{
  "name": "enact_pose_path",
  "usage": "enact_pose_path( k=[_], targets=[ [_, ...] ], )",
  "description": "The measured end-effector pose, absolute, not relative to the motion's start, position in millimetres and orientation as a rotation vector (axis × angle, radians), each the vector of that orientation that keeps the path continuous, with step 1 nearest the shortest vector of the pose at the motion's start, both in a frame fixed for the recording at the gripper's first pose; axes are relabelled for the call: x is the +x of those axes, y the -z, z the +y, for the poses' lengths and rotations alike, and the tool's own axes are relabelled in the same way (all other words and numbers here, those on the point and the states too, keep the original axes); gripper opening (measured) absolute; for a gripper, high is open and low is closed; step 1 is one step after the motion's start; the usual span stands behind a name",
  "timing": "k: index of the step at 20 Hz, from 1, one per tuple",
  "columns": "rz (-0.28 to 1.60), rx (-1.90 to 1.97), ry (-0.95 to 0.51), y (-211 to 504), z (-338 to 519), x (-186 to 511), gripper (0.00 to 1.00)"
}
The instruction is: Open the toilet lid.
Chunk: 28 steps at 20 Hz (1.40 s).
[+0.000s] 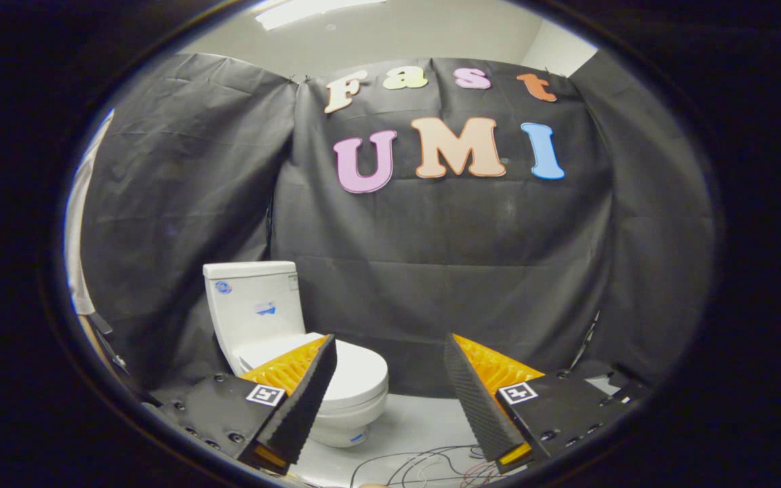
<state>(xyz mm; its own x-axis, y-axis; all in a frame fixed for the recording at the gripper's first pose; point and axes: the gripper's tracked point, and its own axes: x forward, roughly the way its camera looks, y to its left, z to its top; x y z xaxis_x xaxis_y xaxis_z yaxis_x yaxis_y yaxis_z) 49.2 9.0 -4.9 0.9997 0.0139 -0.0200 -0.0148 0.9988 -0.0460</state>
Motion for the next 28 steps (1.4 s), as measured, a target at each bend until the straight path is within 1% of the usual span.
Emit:
enact_pose_path(
  k=[3, 7, 13, 15, 17, 24, 28],
  targets=[
    [-0.033, -0.035, -0.033, -10, 12, 64, 0.99],
    [-0.022, -0.105, -0.056, -26, 22, 88, 0.99],
    [-0.041, -0.169, -0.001, -66, 45, 110, 0.99],
    [-0.049, -0.171, 0.042, -76, 51, 117, 0.97],
    [-0.06, -0.151, 0.124, -88, 51, 121, 0.96],
    [-0.205, -0.097, 0.34, -135, 67, 123, 0.94],
    [-0.235, -0.039, 0.455, -144, 73, 118, 0.92]
  ],
)
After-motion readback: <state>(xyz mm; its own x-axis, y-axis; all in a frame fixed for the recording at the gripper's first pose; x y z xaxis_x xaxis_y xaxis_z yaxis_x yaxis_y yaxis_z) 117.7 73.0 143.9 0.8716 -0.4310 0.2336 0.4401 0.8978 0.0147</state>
